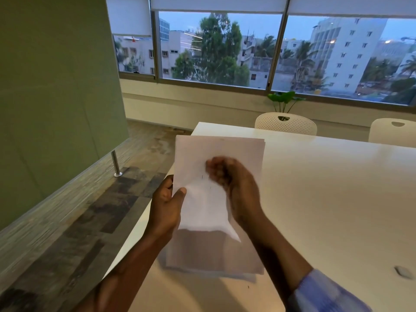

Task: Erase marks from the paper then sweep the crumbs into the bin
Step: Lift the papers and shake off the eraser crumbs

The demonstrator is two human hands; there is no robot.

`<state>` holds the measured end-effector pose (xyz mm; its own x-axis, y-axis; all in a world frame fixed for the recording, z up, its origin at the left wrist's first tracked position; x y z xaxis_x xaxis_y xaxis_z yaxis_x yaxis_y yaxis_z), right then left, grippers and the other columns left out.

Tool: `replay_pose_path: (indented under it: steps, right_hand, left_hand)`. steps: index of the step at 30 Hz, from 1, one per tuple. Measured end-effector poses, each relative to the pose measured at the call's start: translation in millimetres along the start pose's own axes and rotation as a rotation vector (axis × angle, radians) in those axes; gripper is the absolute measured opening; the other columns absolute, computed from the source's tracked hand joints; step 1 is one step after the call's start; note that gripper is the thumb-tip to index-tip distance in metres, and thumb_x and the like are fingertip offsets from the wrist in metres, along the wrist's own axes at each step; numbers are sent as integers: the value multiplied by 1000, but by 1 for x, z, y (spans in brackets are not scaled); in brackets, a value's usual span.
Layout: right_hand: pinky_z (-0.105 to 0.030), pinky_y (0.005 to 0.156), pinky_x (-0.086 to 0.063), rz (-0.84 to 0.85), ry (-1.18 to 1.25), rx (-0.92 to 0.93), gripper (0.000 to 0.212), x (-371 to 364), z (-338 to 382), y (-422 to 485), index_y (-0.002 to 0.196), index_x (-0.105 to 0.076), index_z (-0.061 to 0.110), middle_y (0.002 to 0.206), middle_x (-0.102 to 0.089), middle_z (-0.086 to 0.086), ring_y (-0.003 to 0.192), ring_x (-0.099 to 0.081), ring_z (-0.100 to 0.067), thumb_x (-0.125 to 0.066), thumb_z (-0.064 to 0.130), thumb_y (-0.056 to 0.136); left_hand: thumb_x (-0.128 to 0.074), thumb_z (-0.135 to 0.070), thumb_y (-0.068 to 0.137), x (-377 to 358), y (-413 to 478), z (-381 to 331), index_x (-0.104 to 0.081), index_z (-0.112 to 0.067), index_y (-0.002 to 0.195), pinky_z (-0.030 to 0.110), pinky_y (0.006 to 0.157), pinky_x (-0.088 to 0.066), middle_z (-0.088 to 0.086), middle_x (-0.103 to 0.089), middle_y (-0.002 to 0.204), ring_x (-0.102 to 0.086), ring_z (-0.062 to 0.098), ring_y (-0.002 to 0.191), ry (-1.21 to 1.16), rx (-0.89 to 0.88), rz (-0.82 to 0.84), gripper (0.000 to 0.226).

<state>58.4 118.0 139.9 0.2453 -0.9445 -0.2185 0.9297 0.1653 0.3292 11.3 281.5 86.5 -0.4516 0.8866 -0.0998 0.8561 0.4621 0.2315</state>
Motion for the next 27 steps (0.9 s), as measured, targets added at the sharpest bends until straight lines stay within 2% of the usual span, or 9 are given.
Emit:
replay_pose_path:
  steps: [2, 4, 10, 12, 14, 17, 23, 25, 27]
  right_hand:
    - [-46, 93, -58, 175, -231, -85, 34, -4, -21, -24, 105, -72, 9, 100, -76, -9, 95, -71, -30, -41, 24, 106]
    - [-42, 89, -59, 246, -278, -116, 33, -7, -16, -32, 105, -72, 8, 98, -77, -8, 93, -72, -28, -42, 24, 106]
    - [-45, 97, -55, 65, -26, 163, 34, -12, 63, 30, 112, -69, 9, 114, -74, -13, 108, -69, -31, -45, 29, 101]
    - [-49, 98, -55, 94, -40, 106, 35, -12, 47, 21, 114, -67, 2, 114, -73, -16, 108, -68, -35, -44, 25, 102]
    - [-53, 100, -52, 193, -154, -32, 31, -9, 9, -9, 111, -68, 1, 109, -75, -13, 105, -69, -32, -42, 18, 106]
    - [-55, 97, -52, 313, -308, -154, 30, -6, -19, -39, 109, -70, 7, 104, -77, -8, 99, -72, -25, -42, 17, 106]
    - [-48, 92, -53, 31, 83, 87, 37, 21, 43, 24, 115, -66, -2, 112, -72, -23, 105, -68, -40, -42, 24, 104]
    - [-48, 93, -51, 18, 26, 23, 34, 25, 21, 7, 108, -67, 0, 108, -73, -21, 100, -68, -35, -41, 20, 105]
    - [-47, 92, -53, 161, -204, -83, 34, 20, -17, -33, 99, -71, 2, 101, -75, -14, 94, -69, -30, -43, 20, 106]
  left_hand:
    - [-55, -6, 102, 1, 2, -1, -69, -48, 104, 29, 80, -58, -17, -77, 105, -74, 6, 96, 9, -20, -18, 45]
    - [-55, -7, 102, 4, 3, -2, -68, -50, 103, 28, 79, -57, -22, -75, 103, -73, 1, 94, 40, -26, -20, 45]
    - [-58, -18, 103, 1, 2, -4, -65, -54, 108, 24, 77, -60, -25, -73, 108, -72, 7, 100, 32, 0, 25, 37]
    - [-56, -10, 103, -2, 3, -9, -68, -48, 108, 19, 73, -60, -19, -75, 109, -73, 6, 99, -21, -23, 15, 40]
    - [-54, 0, 102, -4, 6, -12, -70, -34, 110, 27, 82, -61, -8, -77, 110, -74, 14, 101, -70, -30, 0, 38]
    - [-54, 1, 101, -2, 8, -15, -68, -30, 108, 24, 78, -58, -11, -78, 103, -74, 11, 96, -36, -59, -15, 35]
    - [-57, -4, 100, -3, 7, -14, -69, -38, 104, 11, 69, -55, -22, -77, 102, -73, 0, 94, -46, -41, -12, 37]
    - [-56, 0, 100, -5, 8, -15, -70, -36, 103, 14, 71, -56, -17, -78, 102, -74, 5, 93, -72, -44, -31, 39]
    - [-54, 4, 98, -5, 8, -15, -71, -33, 102, 22, 75, -58, -10, -78, 101, -74, 12, 93, -88, -45, -46, 41]
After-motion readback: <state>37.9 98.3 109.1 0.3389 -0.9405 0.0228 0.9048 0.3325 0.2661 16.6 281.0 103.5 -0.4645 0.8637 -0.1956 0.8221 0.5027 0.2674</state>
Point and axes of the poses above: each hand's wrist, its own y-axis towards the middle knuckle, its own x-axis out of the back of the hand, z = x × y, the point moved 3 cm from there along y, towards the middle knuckle
